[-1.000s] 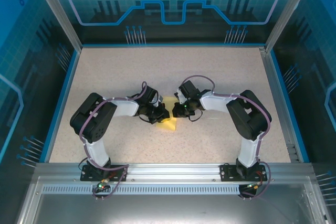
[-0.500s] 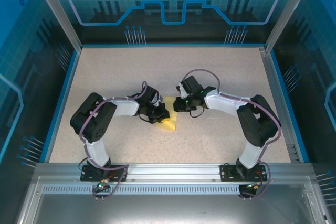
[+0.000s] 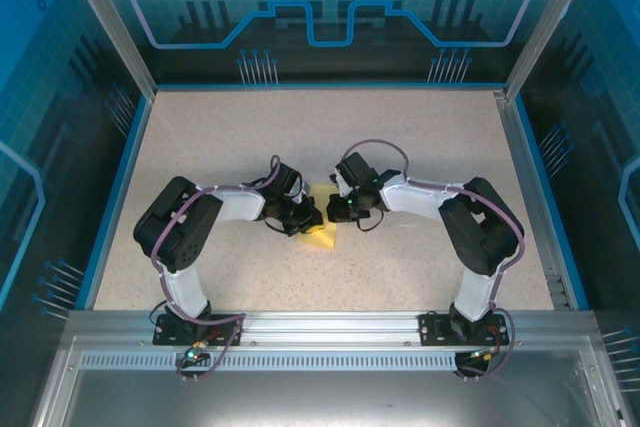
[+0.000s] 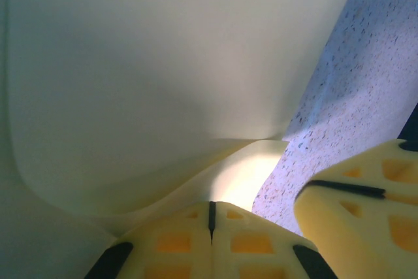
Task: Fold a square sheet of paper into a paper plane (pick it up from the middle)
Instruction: Fold the triangle a second time at the center of the table.
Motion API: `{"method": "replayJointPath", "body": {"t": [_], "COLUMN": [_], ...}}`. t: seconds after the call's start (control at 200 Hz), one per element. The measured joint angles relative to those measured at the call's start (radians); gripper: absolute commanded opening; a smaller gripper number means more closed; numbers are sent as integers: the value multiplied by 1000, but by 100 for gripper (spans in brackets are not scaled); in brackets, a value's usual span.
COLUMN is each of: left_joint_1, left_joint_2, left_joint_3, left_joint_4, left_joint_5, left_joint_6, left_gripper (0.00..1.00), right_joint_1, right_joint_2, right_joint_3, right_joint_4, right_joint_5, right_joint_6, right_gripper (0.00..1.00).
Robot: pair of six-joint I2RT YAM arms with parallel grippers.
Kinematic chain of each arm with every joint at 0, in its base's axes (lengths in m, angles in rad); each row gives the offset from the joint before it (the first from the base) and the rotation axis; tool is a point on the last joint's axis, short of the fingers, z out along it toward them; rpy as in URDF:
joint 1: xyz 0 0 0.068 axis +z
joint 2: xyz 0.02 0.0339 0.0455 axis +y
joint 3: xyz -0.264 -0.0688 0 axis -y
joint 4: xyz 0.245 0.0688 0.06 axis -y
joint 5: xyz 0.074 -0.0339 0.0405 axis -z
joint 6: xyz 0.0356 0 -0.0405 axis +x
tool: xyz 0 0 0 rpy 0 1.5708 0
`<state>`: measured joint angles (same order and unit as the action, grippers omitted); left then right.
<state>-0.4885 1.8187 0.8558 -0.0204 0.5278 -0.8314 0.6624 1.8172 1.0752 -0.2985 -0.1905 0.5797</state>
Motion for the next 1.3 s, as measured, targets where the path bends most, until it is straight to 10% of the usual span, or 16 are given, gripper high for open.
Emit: {"method": "replayJointPath", "body": {"t": [1.296], "left_joint_1": [85], "left_joint_2": [-23], "left_joint_3": [-40], "left_joint_4": [40], "left_joint_5": [-14], "left_joint_6": [-6], "left_gripper": [8], "right_joint_1": [-14], "right_joint_2": [71], "right_joint_3": [18], "right_joint_4": [-31], "right_joint_5": [-19], "right_joint_6": [-62], "right_gripper": [9]}}
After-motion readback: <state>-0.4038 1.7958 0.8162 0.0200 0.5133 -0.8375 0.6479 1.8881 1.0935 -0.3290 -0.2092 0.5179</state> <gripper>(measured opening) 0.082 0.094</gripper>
